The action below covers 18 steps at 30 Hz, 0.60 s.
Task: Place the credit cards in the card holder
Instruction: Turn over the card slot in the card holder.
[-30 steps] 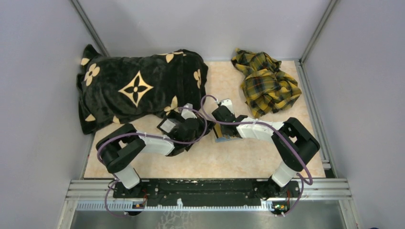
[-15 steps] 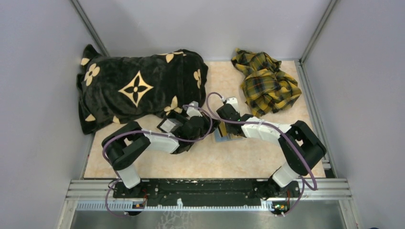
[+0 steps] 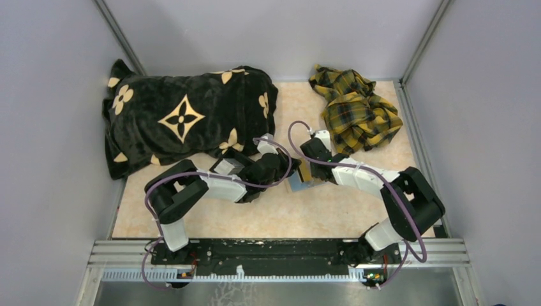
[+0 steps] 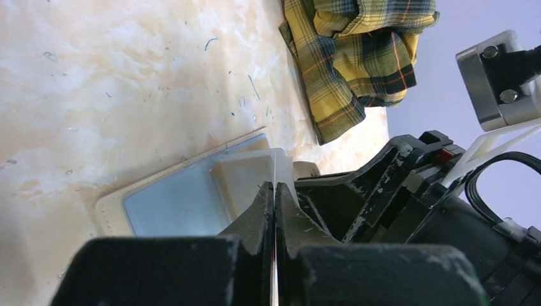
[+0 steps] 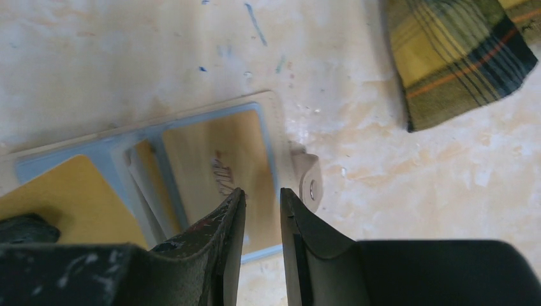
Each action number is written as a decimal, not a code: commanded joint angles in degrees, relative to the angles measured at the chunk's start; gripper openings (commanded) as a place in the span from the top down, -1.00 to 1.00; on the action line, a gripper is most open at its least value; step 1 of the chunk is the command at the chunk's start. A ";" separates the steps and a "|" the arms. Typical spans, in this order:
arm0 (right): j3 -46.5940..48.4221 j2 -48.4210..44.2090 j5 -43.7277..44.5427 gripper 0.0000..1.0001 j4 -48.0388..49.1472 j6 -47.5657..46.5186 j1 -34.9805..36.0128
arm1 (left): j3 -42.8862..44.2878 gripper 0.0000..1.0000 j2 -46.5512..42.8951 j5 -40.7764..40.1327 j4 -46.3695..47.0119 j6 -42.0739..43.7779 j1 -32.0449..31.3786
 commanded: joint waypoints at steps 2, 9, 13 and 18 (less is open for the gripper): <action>-1.86 -4.33 0.80 0.44 1.26 2.60 -2.36 | 3.04 1.00 2.17 0.71 -0.82 0.94 -0.92; -3.15 -6.75 1.60 0.44 1.12 3.87 -3.70 | 6.16 1.00 4.68 1.18 -2.43 1.28 -1.29; -3.35 -8.40 3.36 0.44 0.37 3.91 -4.12 | 7.46 1.00 6.32 1.71 -3.25 1.31 -1.38; -3.21 -10.41 3.10 0.43 0.39 3.45 -4.34 | 7.78 1.00 7.40 1.86 -3.44 1.07 -1.39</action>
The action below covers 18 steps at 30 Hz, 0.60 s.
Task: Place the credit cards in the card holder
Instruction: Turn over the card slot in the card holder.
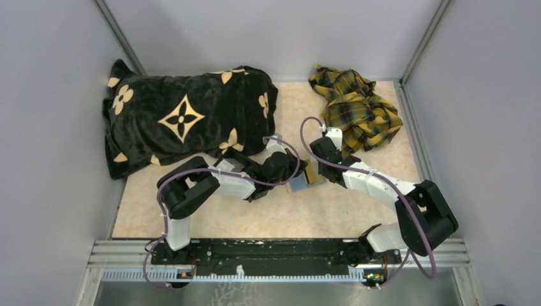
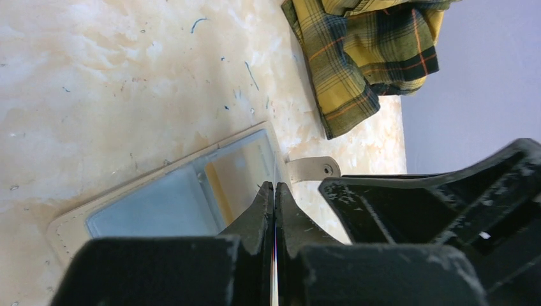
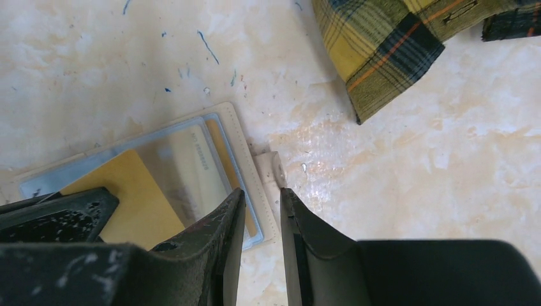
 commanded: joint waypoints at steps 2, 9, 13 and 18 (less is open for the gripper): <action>0.31 -3.15 -0.55 0.44 1.86 -0.09 -0.68 | 1.07 1.00 1.23 0.57 -0.40 0.63 -0.36; 1.12 0.35 -6.88 0.48 4.78 -1.48 -0.67 | -1.79 1.00 -2.82 -2.29 -1.14 1.87 -0.36; 0.93 2.47 -8.98 0.56 6.31 -1.08 -0.67 | -3.66 1.00 -4.79 -2.66 -0.60 1.79 -0.27; 0.60 4.74 -9.45 0.63 7.15 -0.75 -0.67 | -6.52 1.00 -5.43 -2.99 2.32 -0.98 -0.27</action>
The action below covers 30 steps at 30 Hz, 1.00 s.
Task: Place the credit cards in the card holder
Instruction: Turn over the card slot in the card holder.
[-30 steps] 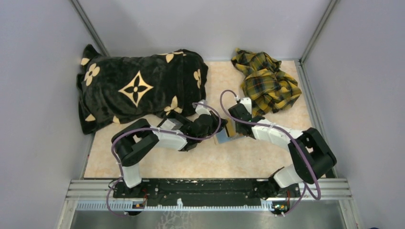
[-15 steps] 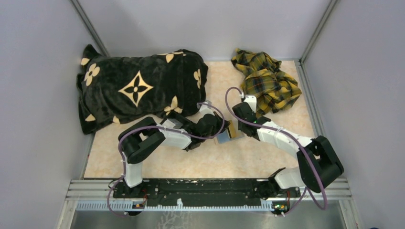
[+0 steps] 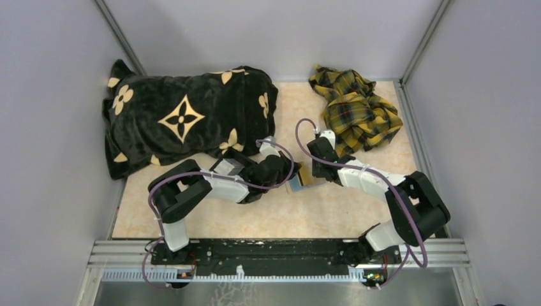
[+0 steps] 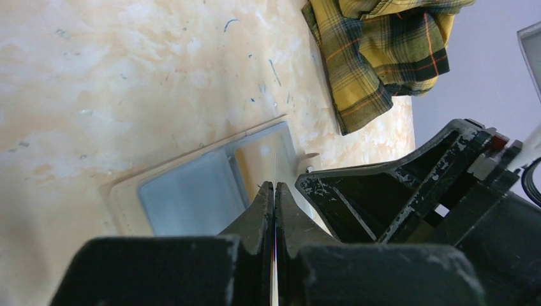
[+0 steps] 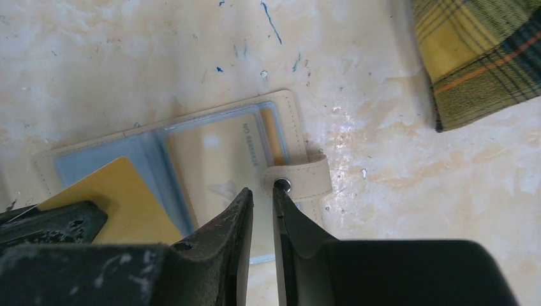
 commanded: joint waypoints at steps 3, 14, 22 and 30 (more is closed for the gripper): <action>0.50 1.96 -0.80 0.65 3.00 0.10 -0.40 | -2.51 1.00 -1.23 -1.00 3.39 -3.52 -0.19; 0.13 1.46 2.82 0.65 2.16 0.38 -0.53 | -4.05 1.00 0.69 -1.21 5.27 -9.33 0.43; 0.38 -4.40 7.09 0.17 -0.25 -0.27 -0.44 | -4.32 1.00 2.35 -0.89 6.10 -11.37 0.78; -1.85 -8.49 5.17 0.12 -0.65 0.04 -0.36 | -4.71 1.00 2.81 -1.25 6.09 -11.55 0.87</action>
